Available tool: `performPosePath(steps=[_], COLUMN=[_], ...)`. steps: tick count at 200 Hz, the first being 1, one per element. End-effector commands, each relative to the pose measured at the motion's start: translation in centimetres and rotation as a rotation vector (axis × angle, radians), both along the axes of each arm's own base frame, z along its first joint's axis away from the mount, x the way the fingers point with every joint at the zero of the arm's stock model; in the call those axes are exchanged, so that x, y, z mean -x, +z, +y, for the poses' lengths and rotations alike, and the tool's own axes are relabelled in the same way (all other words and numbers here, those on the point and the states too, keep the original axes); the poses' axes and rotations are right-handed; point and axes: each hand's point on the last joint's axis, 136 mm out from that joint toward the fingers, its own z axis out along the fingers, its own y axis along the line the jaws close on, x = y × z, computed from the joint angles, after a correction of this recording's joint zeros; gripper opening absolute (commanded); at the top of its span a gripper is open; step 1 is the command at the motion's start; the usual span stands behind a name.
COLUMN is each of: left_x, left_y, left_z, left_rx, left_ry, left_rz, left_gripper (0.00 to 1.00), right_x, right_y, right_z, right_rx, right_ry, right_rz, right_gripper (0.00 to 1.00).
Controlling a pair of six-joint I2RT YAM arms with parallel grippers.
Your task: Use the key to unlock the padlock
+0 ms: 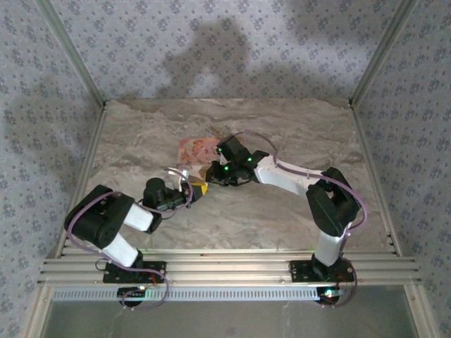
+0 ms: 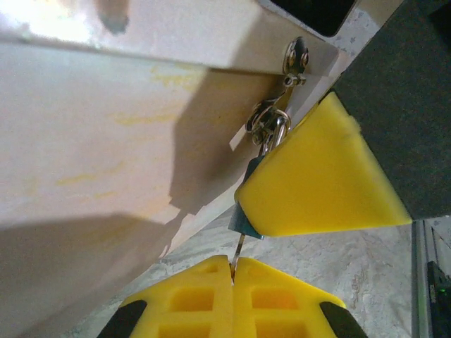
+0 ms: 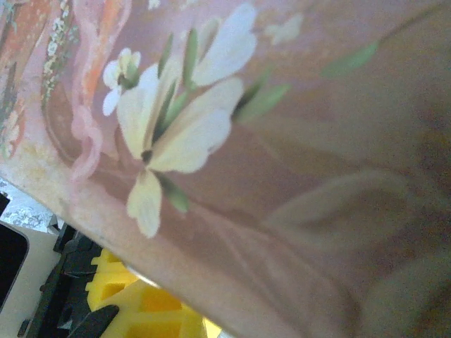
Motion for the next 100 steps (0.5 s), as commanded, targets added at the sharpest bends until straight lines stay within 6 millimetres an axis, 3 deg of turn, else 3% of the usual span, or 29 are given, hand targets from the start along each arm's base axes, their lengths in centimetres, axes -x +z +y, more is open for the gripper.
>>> performPosePath(steps=[1,22,64,70,75,100], left_x=[-1.1,-0.6,0.1,0.2,0.2,0.6], left_y=[5.3,4.5,2.7,2.3,2.0,0.4], left_z=[-0.9,-1.1,-1.2,-1.0,-1.0,-0.9], left_rx=[0.078,0.015,-0.060,-0.071,-0.080,-0.126], left_ry=[-0.007,0.026,0.083,0.092,0.098,0.106], left_rz=[-0.205,-0.226,-0.229,-0.222,-0.218,-0.198], left_gripper=[0.00,0.00,0.00,0.00,0.00,0.00], right_x=[2.2,2.1,1.9,1.7,2.0,1.9], right_y=[1.2,1.7,2.1,2.6,1.5,1.5], right_z=[0.7,0.7,-0.4,-0.5,-1.2,-2.9], right_rx=[-0.038,-0.035,0.001,-0.012,0.007,0.000], right_ry=[0.071,0.055,-0.022,-0.040,-0.058,-0.147], right_rz=[0.031,0.004,-0.067,-0.084,-0.072,-0.112], right_gripper=[0.00,0.01,0.38,0.41,0.43,0.48])
